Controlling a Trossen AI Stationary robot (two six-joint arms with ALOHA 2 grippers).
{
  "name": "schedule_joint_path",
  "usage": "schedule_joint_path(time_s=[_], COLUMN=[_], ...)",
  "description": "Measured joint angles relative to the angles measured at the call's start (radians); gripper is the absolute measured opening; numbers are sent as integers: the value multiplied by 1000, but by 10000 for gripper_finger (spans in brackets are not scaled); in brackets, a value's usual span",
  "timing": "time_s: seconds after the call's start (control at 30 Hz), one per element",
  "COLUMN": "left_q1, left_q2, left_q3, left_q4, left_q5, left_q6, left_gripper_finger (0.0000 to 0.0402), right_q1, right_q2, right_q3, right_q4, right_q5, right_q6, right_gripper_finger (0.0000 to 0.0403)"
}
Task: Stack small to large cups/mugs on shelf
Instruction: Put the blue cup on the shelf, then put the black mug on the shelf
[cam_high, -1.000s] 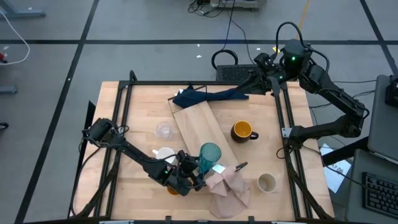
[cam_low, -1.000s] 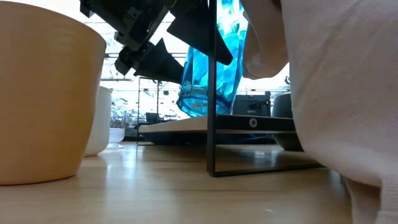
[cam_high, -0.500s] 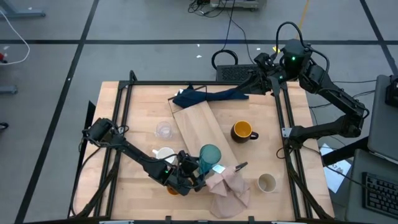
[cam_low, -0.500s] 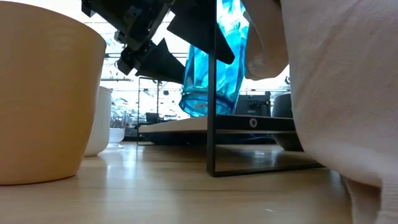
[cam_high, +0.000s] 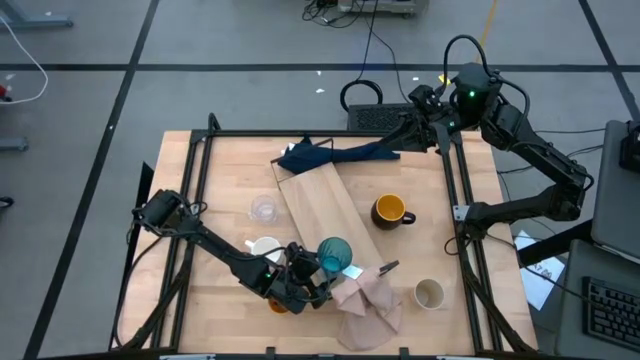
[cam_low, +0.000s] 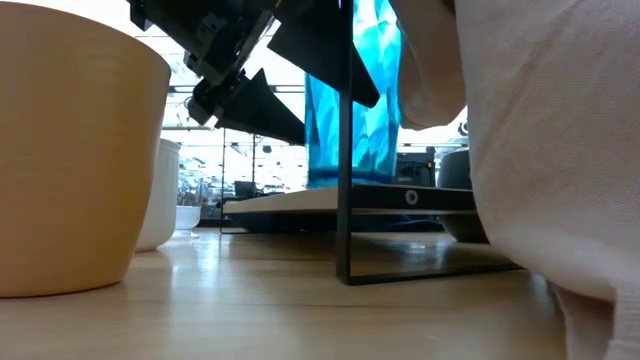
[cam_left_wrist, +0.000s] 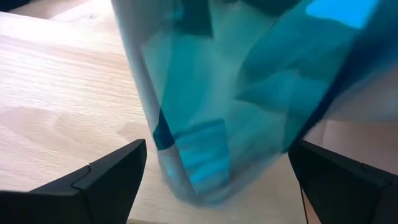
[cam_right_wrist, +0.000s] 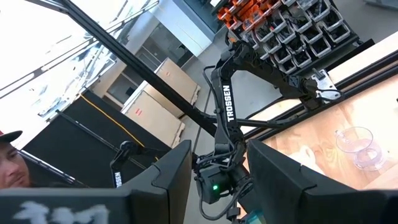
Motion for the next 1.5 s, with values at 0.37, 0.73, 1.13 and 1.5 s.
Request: schedule_joint_path(time_s=[0.37,0.73,1.13,1.5], left_q1=[-1,-14,-14,-14], left_q2=[0,0,-14,-184], left_q3=[0,0,0,1], left_q4=[0,-9,-67,-172], left_q5=[87,123,165,145], left_q6=[0,-34,-34,-2], left_gripper_finger=[390,390,390,390], right_q1=[0,0,0,-1], right_q2=[0,0,0,0], right_q3=[0,0,0,0], right_q4=[0,0,0,0], right_q5=[0,0,0,0], right_q6=[-3,-22,-33,-41], right_gripper_finger=[148,148,148,148])
